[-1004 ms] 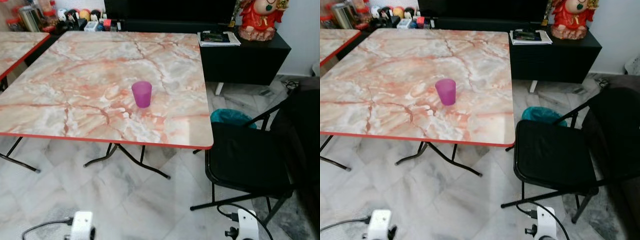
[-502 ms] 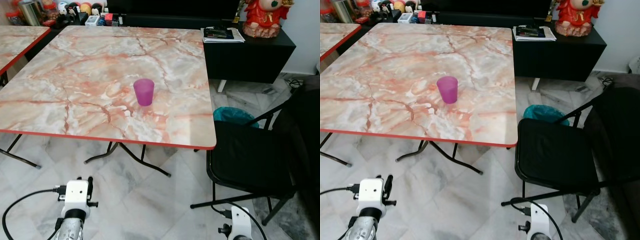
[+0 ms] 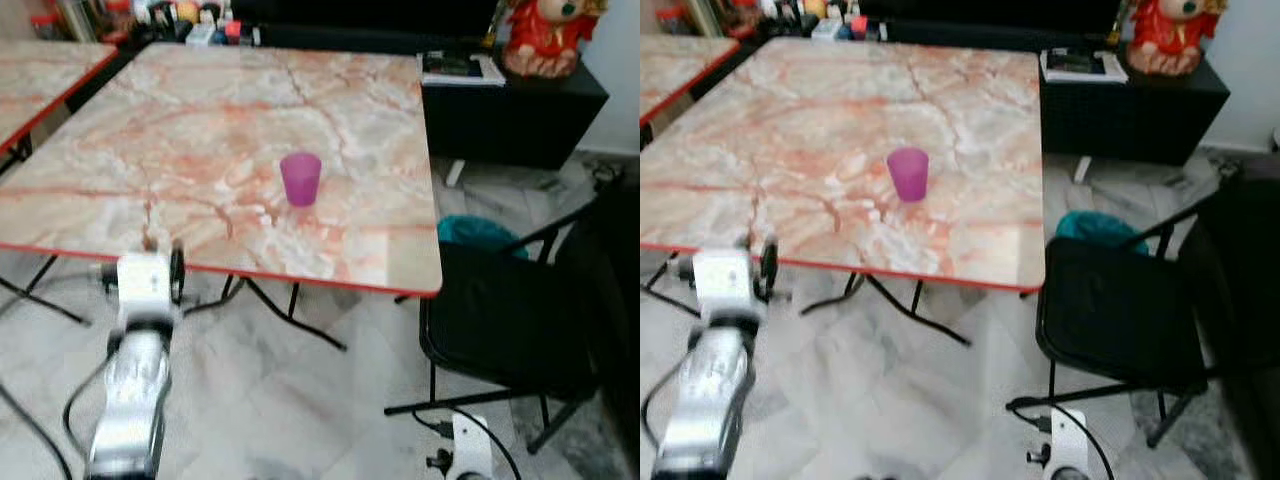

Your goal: Setting the table

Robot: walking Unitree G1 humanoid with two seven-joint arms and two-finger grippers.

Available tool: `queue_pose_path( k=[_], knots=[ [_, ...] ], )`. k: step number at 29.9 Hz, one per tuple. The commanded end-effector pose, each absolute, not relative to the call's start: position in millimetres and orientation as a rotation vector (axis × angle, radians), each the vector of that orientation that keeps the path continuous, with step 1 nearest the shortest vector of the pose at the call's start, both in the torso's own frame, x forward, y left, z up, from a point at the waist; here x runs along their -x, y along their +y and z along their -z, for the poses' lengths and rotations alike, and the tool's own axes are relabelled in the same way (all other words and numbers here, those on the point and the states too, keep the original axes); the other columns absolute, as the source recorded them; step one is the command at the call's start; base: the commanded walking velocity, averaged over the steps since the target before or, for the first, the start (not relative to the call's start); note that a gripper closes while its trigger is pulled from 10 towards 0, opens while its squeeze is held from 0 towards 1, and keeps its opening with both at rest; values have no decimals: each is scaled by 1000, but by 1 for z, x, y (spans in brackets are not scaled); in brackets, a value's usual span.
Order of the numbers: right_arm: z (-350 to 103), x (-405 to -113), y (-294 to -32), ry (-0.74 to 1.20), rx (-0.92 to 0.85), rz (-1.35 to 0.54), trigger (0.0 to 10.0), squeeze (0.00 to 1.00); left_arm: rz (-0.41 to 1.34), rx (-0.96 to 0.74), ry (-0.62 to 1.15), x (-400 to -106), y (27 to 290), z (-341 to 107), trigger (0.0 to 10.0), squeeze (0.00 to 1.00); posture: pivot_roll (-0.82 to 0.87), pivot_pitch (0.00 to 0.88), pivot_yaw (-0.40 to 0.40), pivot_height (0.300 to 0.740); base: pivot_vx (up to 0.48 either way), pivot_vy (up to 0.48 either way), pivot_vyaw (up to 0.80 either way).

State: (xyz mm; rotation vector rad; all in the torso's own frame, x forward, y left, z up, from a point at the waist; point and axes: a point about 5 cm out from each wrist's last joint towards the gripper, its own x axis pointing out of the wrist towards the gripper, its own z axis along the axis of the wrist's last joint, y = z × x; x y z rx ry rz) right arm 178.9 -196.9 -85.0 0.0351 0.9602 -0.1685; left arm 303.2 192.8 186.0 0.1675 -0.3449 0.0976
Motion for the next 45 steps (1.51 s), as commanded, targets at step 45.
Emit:
queue_pose_path(
  k=[45],
  knots=[
    [86, -175, -200, 963, -44, 188, 10000, 0, 138, 230, -160, -356, 173, -208, 10000, 0, -5, 109, 7, 740, 237, 0, -86]
  ],
)
